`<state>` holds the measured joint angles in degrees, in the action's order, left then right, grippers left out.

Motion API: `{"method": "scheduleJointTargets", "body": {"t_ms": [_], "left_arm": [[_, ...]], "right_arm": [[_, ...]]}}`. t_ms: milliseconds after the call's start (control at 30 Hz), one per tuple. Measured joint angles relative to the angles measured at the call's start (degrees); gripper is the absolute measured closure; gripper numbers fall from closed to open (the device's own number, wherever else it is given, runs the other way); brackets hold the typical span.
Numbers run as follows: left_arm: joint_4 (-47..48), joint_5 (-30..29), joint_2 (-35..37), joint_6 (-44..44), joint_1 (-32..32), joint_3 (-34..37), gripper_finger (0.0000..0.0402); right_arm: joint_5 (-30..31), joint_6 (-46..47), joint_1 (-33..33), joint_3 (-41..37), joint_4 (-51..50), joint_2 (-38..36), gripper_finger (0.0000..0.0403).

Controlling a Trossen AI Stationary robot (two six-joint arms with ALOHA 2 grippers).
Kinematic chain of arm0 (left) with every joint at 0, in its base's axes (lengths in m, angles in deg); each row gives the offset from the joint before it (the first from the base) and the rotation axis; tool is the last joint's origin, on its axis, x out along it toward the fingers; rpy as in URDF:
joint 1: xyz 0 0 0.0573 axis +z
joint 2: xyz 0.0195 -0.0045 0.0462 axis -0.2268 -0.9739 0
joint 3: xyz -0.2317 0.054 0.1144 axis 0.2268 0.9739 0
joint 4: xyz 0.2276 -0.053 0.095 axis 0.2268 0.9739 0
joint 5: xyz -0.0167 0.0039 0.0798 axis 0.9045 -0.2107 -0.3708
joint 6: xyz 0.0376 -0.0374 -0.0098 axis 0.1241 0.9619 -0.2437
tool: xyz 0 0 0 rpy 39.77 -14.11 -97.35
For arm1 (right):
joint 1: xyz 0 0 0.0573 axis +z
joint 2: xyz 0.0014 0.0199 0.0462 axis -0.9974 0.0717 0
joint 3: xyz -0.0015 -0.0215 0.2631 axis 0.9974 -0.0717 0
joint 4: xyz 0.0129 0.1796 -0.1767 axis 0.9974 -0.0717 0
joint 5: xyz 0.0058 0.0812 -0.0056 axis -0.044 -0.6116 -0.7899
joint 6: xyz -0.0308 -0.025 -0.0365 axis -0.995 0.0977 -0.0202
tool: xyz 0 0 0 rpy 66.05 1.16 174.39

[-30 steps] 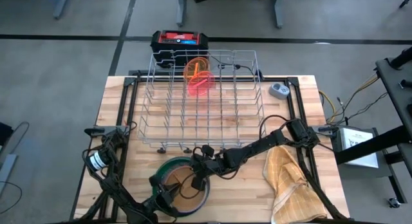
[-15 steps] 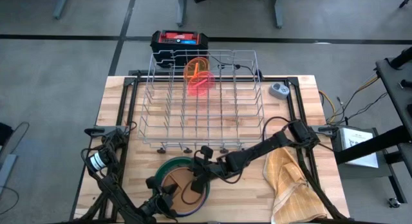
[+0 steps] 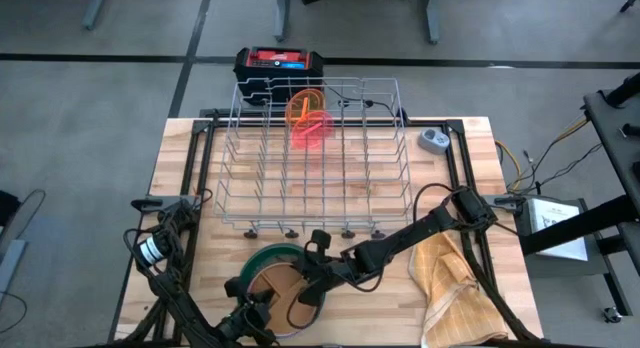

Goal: Sort dishes
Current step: Put the brown plate into the dish rack

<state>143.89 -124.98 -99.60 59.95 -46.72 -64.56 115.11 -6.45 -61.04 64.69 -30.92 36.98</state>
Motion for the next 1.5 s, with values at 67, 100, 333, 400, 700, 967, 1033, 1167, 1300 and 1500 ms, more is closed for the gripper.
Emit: {"method": "scheduleJointTargets", "body": {"t_ms": [67, 100, 333, 400, 700, 967, 1033, 1167, 1300, 1500], "left_arm": [[0.07, 0.16, 0.06, 0.08, 0.0, -0.59, 0.0381], [0.09, 0.22, 0.06, 0.42, 0.0, -0.85, 0.0381], [3.14, 3.87, 0.32, 2.04, -1.39, -2.71, 0.0367], [5.82, 2.71, 0.39, 3.87, -1.77, -3.58, 0.0359], [6.04, -1.82, 1.89, 3.63, -3.94, -4.13, 0.0339], [6.04, -6.99, 2.64, -0.63, -5.03, -4.13, 0.0339], [6.03, -10.61, 3.33, -2.69, -5.47, -4.1, 0.0339], [6.01, -17.0, 5.44, -7.38, -6.03, -4.03, 0.0339], [6.05, -21.08, 7.67, -12.79, -6.01, -3.87, 0.0339], [5.99, -27.32, 10.88, -19.92, -6.15, -2.82, 0.0339]], "right_arm": [[0.69, -0.74, 0.21, -0.02, -0.06, 0.0, 0.0403], [0.95, -1.0, 0.28, -0.02, -0.06, 0.0, 0.0403], [5.19, -2.85, 0.58, -0.42, -3.33, 0.05, 0.0402], [5.19, -2.84, 0.68, -0.29, -2.92, -0.11, 0.0402], [7.16, -2.73, 1.21, -0.31, -2.52, -0.41, 0.0402], [9.61, -5.1, 1.88, -0.28, -2.55, -0.95, 0.0402], [10.57, -6.04, 2.17, -0.28, -2.59, -1.27, 0.0402], [11.39, -8.93, 2.68, -0.24, -2.58, -2.75, 0.0402], [15.5, -12.27, 4.12, -0.22, -3.01, -4.78, 0.0402], [21.08, -17.5, 7.17, -0.19, -3.5, -8.39, 0.0403]]}}
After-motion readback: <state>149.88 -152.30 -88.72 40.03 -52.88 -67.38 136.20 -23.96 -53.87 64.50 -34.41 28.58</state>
